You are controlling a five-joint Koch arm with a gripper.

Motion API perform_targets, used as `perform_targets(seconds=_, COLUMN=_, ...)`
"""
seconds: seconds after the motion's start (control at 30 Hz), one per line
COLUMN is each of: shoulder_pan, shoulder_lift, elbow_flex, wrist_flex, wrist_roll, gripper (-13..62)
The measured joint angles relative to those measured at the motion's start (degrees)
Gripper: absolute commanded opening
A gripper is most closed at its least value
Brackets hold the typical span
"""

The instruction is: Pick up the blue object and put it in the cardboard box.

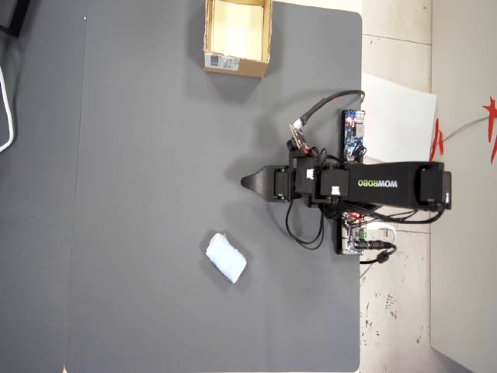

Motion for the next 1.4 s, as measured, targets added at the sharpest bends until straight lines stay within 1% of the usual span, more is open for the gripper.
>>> perform_targets(seconds=0.3, shoulder_pan=-5.89, shoulder_lift=0.00, elbow_flex=-4.04, wrist_flex=4.75, wrist_roll=2.29, gripper=33.7)
perform_targets(seconds=0.4, shoulder_pan=-8.70, shoulder_lift=0.00, elbow_flex=-5.01, wrist_flex=5.01, wrist_roll=8.88, gripper=33.7)
perform_targets(seconds=0.5, shoulder_pan=-9.93, shoulder_lift=0.00, elbow_flex=-6.59, wrist_flex=5.19, wrist_roll=9.93, gripper=33.7)
perform_targets(seconds=0.57, shoulder_pan=-11.87, shoulder_lift=-0.53, elbow_flex=-11.25, wrist_flex=6.77, wrist_roll=9.93, gripper=33.7)
perform_targets(seconds=0.67, shoulder_pan=-14.06, shoulder_lift=-0.79, elbow_flex=-11.16, wrist_flex=7.91, wrist_roll=10.46, gripper=33.7)
perform_targets(seconds=0.83, shoulder_pan=-18.72, shoulder_lift=-5.36, elbow_flex=-16.52, wrist_flex=10.72, wrist_roll=12.83, gripper=33.7)
perform_targets(seconds=1.0, shoulder_pan=-20.30, shoulder_lift=-10.63, elbow_flex=-22.59, wrist_flex=12.57, wrist_roll=15.21, gripper=33.7)
perform_targets(seconds=1.1, shoulder_pan=-20.48, shoulder_lift=-12.83, elbow_flex=-26.10, wrist_flex=17.93, wrist_roll=15.38, gripper=33.7)
perform_targets(seconds=1.13, shoulder_pan=-20.74, shoulder_lift=-15.56, elbow_flex=-30.85, wrist_flex=21.09, wrist_roll=15.38, gripper=33.7)
perform_targets(seconds=1.23, shoulder_pan=-22.68, shoulder_lift=-18.19, elbow_flex=-35.60, wrist_flex=26.54, wrist_roll=15.38, gripper=33.7)
perform_targets(seconds=1.4, shoulder_pan=-24.79, shoulder_lift=-23.47, elbow_flex=-41.13, wrist_flex=31.99, wrist_roll=15.38, gripper=33.7)
